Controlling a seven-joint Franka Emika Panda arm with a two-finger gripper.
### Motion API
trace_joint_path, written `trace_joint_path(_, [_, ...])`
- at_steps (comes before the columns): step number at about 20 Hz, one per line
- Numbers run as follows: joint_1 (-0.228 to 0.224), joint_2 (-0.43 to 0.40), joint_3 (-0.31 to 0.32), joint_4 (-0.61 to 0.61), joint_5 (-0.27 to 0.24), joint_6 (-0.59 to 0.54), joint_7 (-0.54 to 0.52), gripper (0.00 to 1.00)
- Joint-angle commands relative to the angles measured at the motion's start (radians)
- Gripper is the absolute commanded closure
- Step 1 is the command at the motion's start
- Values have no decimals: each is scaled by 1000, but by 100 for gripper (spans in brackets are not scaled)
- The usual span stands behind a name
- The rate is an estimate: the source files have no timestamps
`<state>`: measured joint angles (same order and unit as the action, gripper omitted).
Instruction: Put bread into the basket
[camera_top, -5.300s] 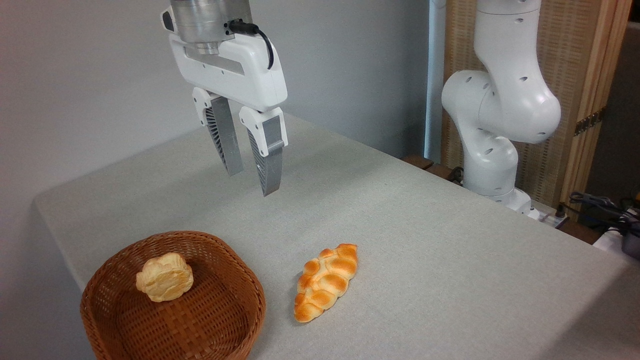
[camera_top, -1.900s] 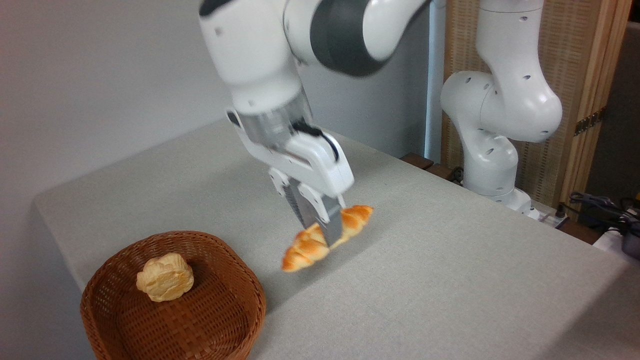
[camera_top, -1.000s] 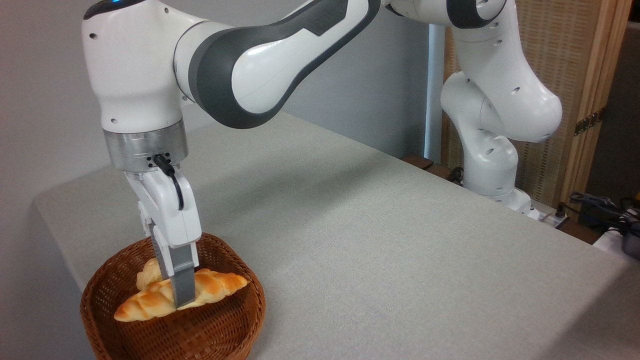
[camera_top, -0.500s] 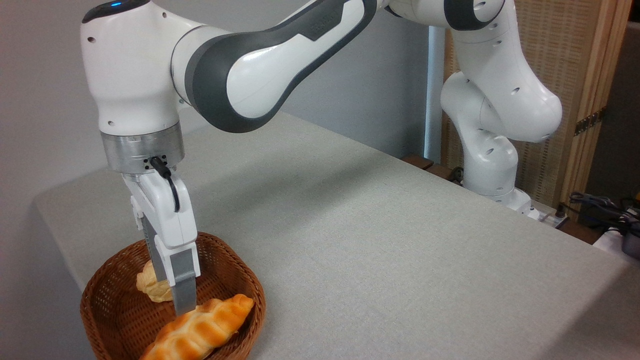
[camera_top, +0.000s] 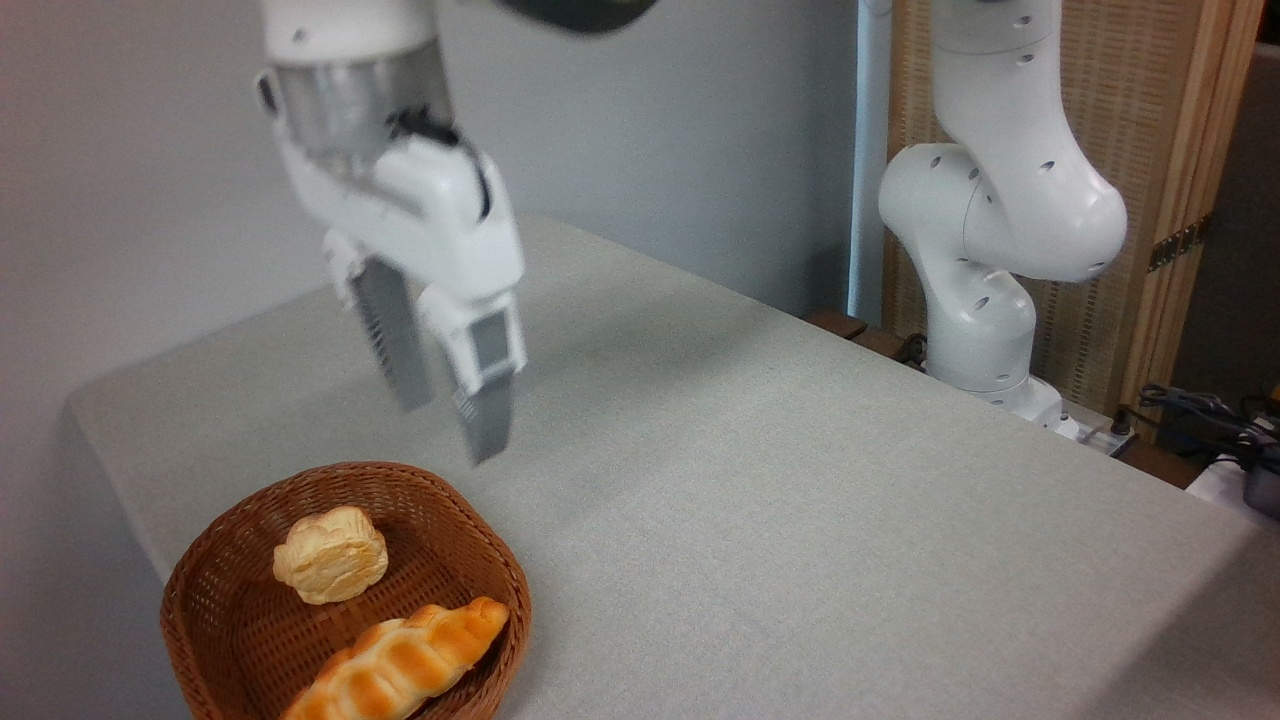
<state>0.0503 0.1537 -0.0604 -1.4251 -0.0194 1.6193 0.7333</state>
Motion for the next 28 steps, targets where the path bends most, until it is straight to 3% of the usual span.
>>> trace_joint_path(1, [13, -135, -16, -161, -25, -52, -2, 0])
trace_joint_path(8, [-4, -164, -13, -176, -37, -52, 6, 0])
trace_joint_path(14, [-41, -163, 4, -199, -22, 45, 15, 0])
trace_joint_path(18, [-85, -164, 65, -199, -22, 42, 20, 0])
trace_joint_path(28, [-87, -164, 65, -199, -22, 11, 3, 0])
